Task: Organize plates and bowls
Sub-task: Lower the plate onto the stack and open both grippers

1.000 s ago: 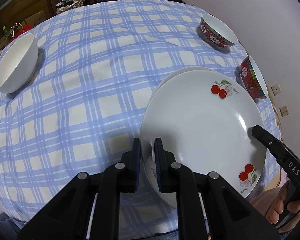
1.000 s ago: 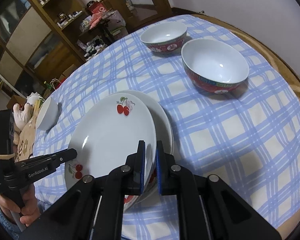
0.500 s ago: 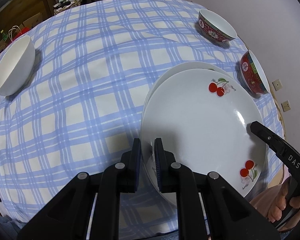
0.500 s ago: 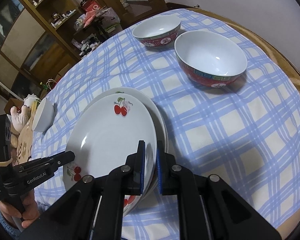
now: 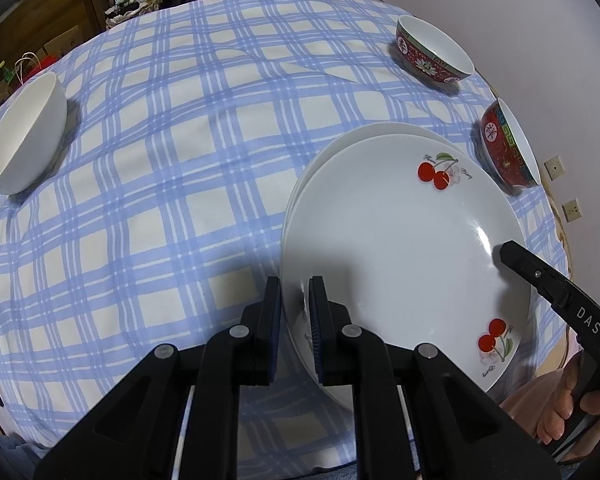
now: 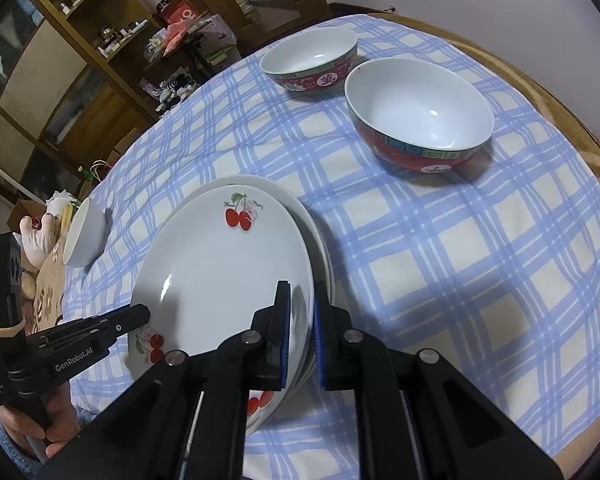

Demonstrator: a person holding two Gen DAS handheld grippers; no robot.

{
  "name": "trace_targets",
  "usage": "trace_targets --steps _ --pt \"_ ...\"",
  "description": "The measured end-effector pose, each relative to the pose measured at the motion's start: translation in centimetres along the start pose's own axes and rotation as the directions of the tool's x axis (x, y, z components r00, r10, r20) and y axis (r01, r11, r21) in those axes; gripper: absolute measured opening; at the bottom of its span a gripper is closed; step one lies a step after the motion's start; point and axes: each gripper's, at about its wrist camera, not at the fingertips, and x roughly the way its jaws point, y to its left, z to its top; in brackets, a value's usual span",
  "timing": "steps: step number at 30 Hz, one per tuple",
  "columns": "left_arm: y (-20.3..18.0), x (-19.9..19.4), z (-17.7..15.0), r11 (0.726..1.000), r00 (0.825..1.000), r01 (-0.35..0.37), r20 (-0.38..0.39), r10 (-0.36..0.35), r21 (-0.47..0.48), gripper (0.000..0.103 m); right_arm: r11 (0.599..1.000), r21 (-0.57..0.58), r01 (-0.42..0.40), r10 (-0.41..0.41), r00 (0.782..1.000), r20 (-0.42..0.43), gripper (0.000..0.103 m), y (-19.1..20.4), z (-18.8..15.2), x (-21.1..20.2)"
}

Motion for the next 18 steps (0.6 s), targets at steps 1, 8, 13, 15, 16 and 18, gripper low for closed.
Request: trace_targets --steps 1,8,13,15,16,18 --pt "0.00 0.02 0.02 1.000 1.000 0.000 0.000 0.000 0.001 0.012 1.000 0.001 0.000 0.000 1.000 0.000 0.012 0.01 -0.01 0.01" --pt "-0.12 0.10 0.15 1.000 1.000 -0.011 0.002 0.011 0.015 0.012 0.999 -0.024 0.023 -0.023 1.000 0.004 0.014 0.23 -0.09 -0.01" --pt "-0.28 0.23 0.15 1.000 1.000 -0.012 -0.002 0.012 0.020 0.012 0.999 -0.027 0.030 -0.030 1.000 0.009 0.014 0.45 -0.09 -0.13" --pt "-0.44 0.24 0.05 0.999 1.000 -0.023 -0.002 0.023 0.034 0.012 0.999 -0.031 0.036 -0.035 0.999 0.011 0.014 0.56 -0.08 -0.18" --pt "-0.52 0.25 0.03 0.999 1.000 -0.028 -0.001 0.028 0.040 0.013 0.999 -0.032 0.038 -0.037 0.999 0.012 0.014 0.59 -0.09 -0.16" --pt "-0.65 0.36 0.05 0.998 0.999 -0.034 -0.002 0.034 0.048 0.013 0.999 -0.035 0.039 -0.039 0.999 0.013 0.014 0.59 -0.11 -0.19"
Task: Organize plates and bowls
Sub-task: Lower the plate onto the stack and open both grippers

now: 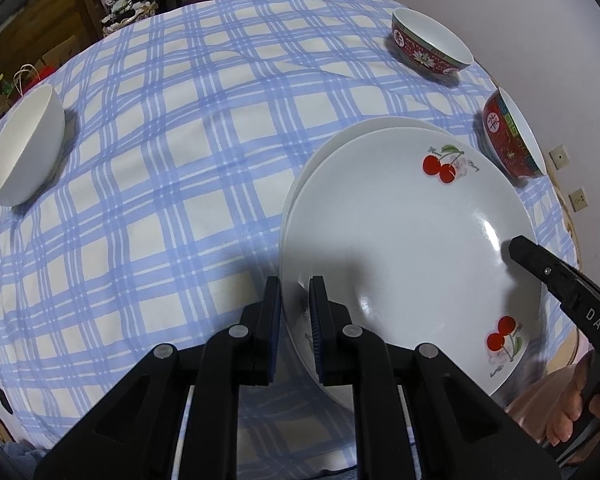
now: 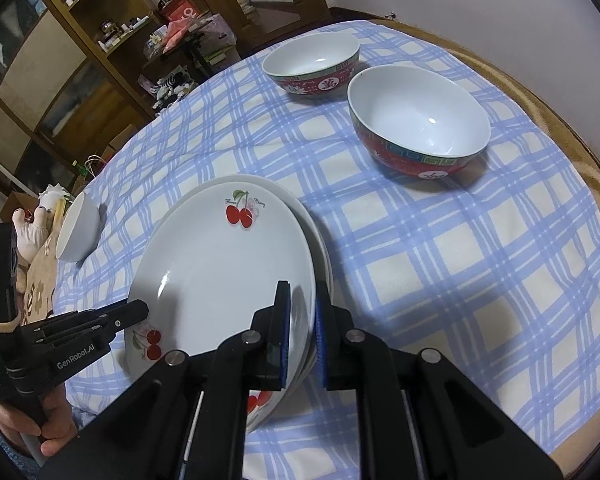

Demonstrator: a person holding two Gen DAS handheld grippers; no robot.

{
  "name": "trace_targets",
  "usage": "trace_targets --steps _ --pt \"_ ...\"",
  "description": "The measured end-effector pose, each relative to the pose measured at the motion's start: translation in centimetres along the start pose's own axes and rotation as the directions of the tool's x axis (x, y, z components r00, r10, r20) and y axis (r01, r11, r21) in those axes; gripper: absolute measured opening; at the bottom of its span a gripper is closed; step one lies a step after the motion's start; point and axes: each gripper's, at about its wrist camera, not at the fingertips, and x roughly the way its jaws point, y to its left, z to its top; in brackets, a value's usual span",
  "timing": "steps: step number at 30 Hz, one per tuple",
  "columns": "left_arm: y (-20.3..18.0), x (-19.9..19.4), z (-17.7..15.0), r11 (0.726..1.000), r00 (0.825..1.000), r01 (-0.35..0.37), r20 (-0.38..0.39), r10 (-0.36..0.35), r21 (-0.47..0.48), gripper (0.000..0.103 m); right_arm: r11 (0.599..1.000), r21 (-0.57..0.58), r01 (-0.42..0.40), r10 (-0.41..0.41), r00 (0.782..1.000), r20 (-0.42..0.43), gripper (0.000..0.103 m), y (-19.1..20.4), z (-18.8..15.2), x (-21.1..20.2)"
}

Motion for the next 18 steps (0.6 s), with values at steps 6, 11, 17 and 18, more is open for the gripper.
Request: trace_targets --steps 6,11,17,18 --pt "0.03 -0.08 -0.11 1.000 1.000 0.000 -0.002 0.000 0.007 0.013 1.000 0.001 0.004 -0.004 1.000 0.002 0.014 0.08 -0.08 -0.08" --pt "-0.21 -0.11 -0.05 1.000 1.000 -0.005 -0.001 0.005 0.016 0.013 1.000 -0.011 0.025 -0.025 1.000 0.003 0.014 0.09 -0.13 -0.16" --pt "-0.66 -0.34 -0.05 0.998 1.000 -0.026 0.003 0.025 0.049 0.015 0.999 -0.012 0.046 -0.046 0.999 0.003 0.014 0.00 -0.15 -0.23" --pt "-0.62 -0.42 -0.08 0.999 1.000 -0.024 0.003 0.024 0.049 0.015 0.999 -0.012 0.052 -0.052 0.999 0.003 0.014 0.04 -0.18 -0.24"
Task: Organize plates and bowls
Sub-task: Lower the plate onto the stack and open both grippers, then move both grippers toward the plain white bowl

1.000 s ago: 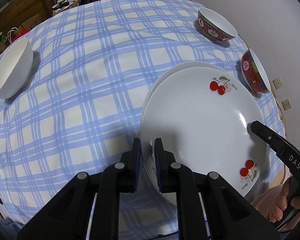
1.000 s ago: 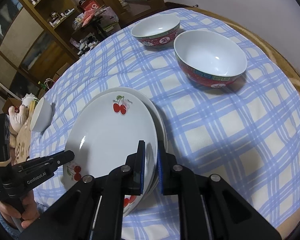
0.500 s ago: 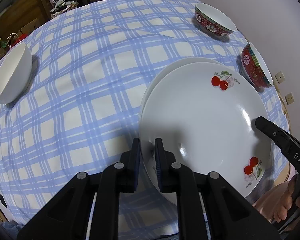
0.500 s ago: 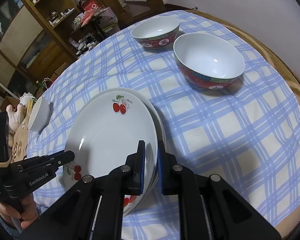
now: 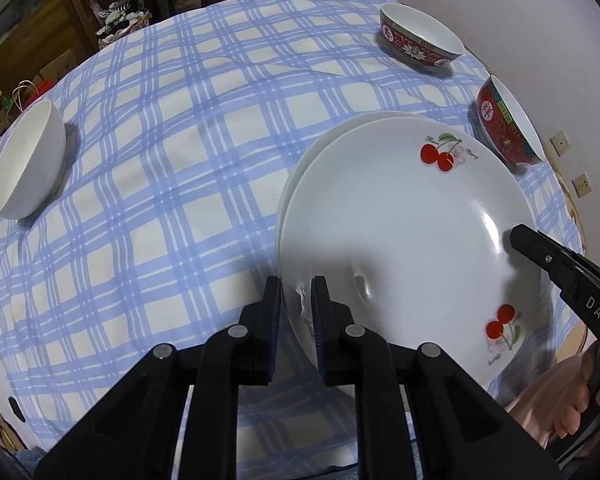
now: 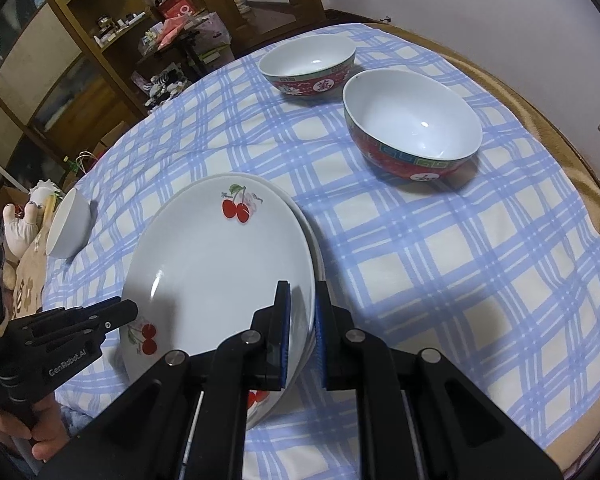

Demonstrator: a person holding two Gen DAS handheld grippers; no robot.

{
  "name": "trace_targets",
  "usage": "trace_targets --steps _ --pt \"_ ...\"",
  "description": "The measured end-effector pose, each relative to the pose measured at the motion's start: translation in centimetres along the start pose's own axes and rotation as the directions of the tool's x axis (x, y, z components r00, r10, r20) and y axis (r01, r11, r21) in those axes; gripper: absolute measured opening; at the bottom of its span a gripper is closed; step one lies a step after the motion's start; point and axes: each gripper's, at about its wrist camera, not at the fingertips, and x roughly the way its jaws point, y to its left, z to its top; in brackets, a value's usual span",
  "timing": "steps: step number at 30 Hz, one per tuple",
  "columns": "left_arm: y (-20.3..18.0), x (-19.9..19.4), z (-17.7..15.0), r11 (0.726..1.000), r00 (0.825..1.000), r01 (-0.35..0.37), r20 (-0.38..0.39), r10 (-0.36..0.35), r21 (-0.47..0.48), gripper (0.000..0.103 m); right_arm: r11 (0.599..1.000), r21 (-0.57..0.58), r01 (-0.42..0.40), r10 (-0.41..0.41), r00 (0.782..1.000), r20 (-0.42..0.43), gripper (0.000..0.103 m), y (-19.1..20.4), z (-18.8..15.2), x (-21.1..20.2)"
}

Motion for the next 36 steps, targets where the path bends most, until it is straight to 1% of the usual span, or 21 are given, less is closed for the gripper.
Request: trace_targets --steps 4,8,13,18,22,24,25,27,28,29,30,31,32,33,34,36 --pt "0.2 -0.3 0.0 1.000 1.000 0.005 0.011 -0.005 -0.008 0.016 1.000 -0.001 0.018 -0.018 1.000 -0.004 0.014 0.1 -0.1 0.1" --pt "0.4 -0.3 -0.1 1.000 1.000 0.018 0.005 -0.018 -0.014 0.016 1.000 -0.007 0.031 -0.031 1.000 -0.006 0.014 0.2 -0.1 0.2" --pt "0.1 -0.4 -0.4 1.000 1.000 0.011 -0.006 -0.011 0.004 0.016 0.999 -0.010 0.042 -0.043 0.999 -0.012 0.014 0.3 -0.1 0.2" --pt "0.1 -1.0 -0.7 1.000 1.000 0.014 0.000 -0.014 0.011 0.017 0.999 -0.024 0.046 -0.046 0.999 -0.009 0.019 0.6 -0.2 -0.1" --pt "0.4 -1.8 -0.9 1.000 1.000 0.007 0.013 -0.007 0.005 0.021 0.998 -0.035 0.058 -0.057 0.998 0.004 0.019 0.9 -0.3 -0.6" --pt "0.7 -2.2 -1.0 1.000 1.000 0.006 0.018 -0.006 -0.003 0.026 0.998 -0.041 0.048 -0.047 0.999 0.017 0.019 1.0 -0.3 -1.0" --pt "0.9 -2.3 -1.0 1.000 1.000 0.007 0.019 -0.007 -0.006 0.030 0.998 -0.046 0.046 -0.045 0.999 0.026 0.021 1.2 -0.3 -1.2" --pt "1.2 -2.6 -1.1 1.000 1.000 0.004 0.026 -0.004 -0.006 0.033 0.997 -0.055 0.057 -0.055 0.998 0.042 0.032 1.4 -0.4 -1.7" --pt "1.3 -2.6 -1.1 1.000 1.000 -0.001 0.028 0.001 -0.006 0.037 0.997 -0.056 0.059 -0.056 0.997 0.049 0.046 1.4 -0.4 -1.9" --pt "1.4 -2.7 -1.1 1.000 1.000 -0.007 0.028 0.007 -0.008 0.045 0.997 -0.058 0.059 -0.056 0.997 0.055 0.056 1.4 -0.4 -2.1" --pt "1.6 -3.0 -1.2 1.000 1.000 -0.007 0.029 0.008 -0.011 0.049 0.996 -0.059 0.066 -0.062 0.996 0.064 0.059 1.5 -0.5 -2.4" --pt "1.8 -3.2 -1.2 1.000 1.000 -0.006 0.031 0.006 -0.011 0.057 0.995 -0.060 0.074 -0.070 0.995 0.069 0.066 1.5 -0.4 -2.6" --pt "1.9 -3.4 -1.1 1.000 0.999 -0.007 0.032 0.007 -0.009 0.065 0.995 -0.059 0.085 -0.080 0.994 0.073 0.069 1.6 -0.4 -2.8" --pt "2.0 -3.8 -1.1 1.000 0.999 -0.011 0.034 0.011 -0.003 0.069 0.995 -0.058 0.086 -0.082 0.994 0.076 0.074 1.6 -0.3 -3.0" --pt "2.1 -4.1 -1.0 1.000 0.999 -0.016 0.037 0.016 0.001 0.076 0.995 -0.057 0.085 -0.081 0.994 0.077 0.077 1.6 -0.3 -3.1" --pt "2.4 -4.7 -0.8 1.000 0.998 -0.031 0.047 0.031 -0.003 0.080 0.994 -0.060 0.088 -0.083 0.993 0.078 0.080 1.7 -0.2 -3.3"
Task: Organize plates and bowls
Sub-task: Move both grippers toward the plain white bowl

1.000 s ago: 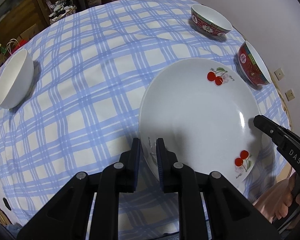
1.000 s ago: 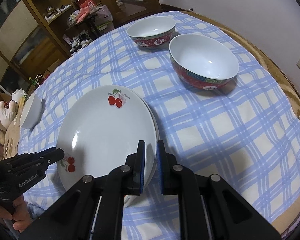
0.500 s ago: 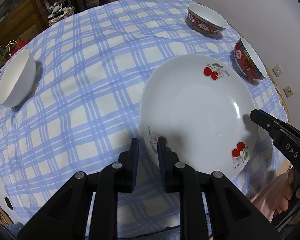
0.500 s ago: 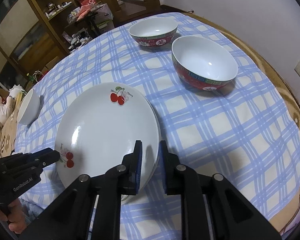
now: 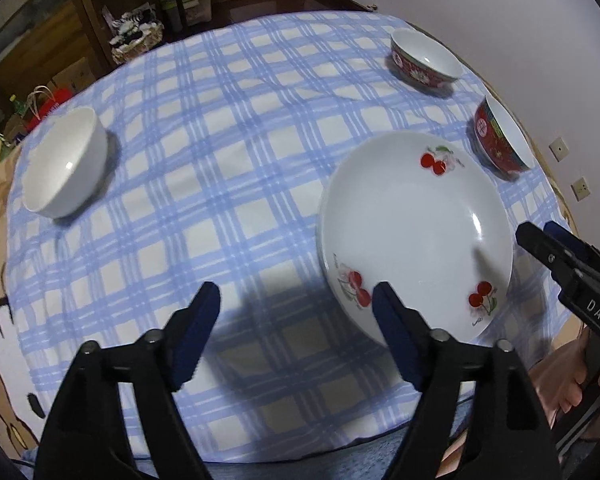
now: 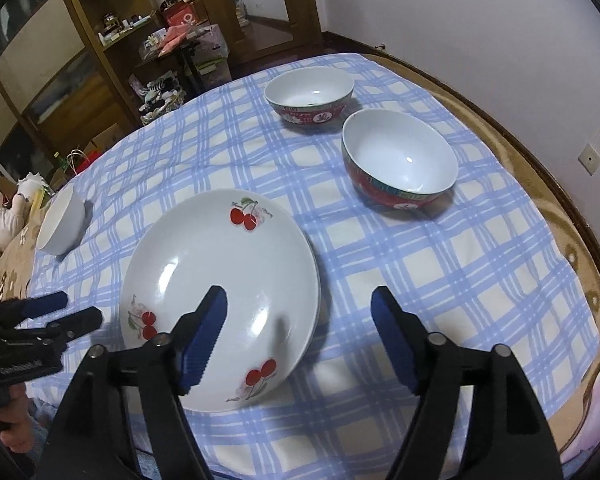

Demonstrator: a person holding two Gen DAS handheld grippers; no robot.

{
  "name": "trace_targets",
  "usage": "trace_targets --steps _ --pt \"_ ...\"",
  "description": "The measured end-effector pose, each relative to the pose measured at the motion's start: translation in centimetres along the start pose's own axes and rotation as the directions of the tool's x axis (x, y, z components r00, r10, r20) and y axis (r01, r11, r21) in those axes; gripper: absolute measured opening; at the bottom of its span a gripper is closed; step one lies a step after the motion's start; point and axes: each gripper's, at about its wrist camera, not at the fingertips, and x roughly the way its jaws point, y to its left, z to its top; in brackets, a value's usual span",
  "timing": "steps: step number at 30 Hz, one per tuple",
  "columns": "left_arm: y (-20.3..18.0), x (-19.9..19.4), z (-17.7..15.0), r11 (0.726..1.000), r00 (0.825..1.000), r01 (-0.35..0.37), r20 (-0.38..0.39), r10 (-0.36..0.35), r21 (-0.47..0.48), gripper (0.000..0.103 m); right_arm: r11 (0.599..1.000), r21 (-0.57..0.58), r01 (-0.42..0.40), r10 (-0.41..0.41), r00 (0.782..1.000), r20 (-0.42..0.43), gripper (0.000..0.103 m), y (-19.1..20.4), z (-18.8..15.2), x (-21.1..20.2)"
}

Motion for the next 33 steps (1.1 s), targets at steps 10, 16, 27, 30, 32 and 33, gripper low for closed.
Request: trace_targets --steps 10,16,27,30,32,33 --pt "2.4 -2.7 1.4 1.000 1.000 -0.021 0.001 0.021 -0.012 0.087 0.999 0.002 -0.047 0.047 0.998 0.048 0.091 1.3 1.3 -1.1" --pt "5.2 -3.9 2.3 0.999 1.000 -0.019 0.012 0.019 -0.046 0.087 0.999 -0.038 -0.035 0.037 0.998 0.059 0.091 3.7 2.2 -0.5" --pt "11.4 -5.0 3.7 0.991 0.992 -0.113 0.040 0.116 -0.068 0.087 0.984 -0.135 -0.113 0.120 0.992 0.047 0.091 11.3 5.9 1.6" --pt "13.6 -5.5 3.8 0.983 0.986 -0.145 0.070 0.153 -0.111 0.087 0.979 -0.160 -0.128 0.137 0.989 0.049 0.091 13.7 6.7 2.3" --pt "15.0 -5.6 4.0 0.980 0.985 -0.145 0.079 0.157 -0.133 0.087 0.973 -0.173 -0.151 0.160 0.986 0.040 0.091 15.6 7.4 3.0" --pt "15.7 -5.7 4.1 0.979 0.985 -0.144 0.079 0.156 -0.142 0.087 0.971 -0.179 -0.156 0.165 0.986 0.036 0.091 16.2 7.5 3.3"
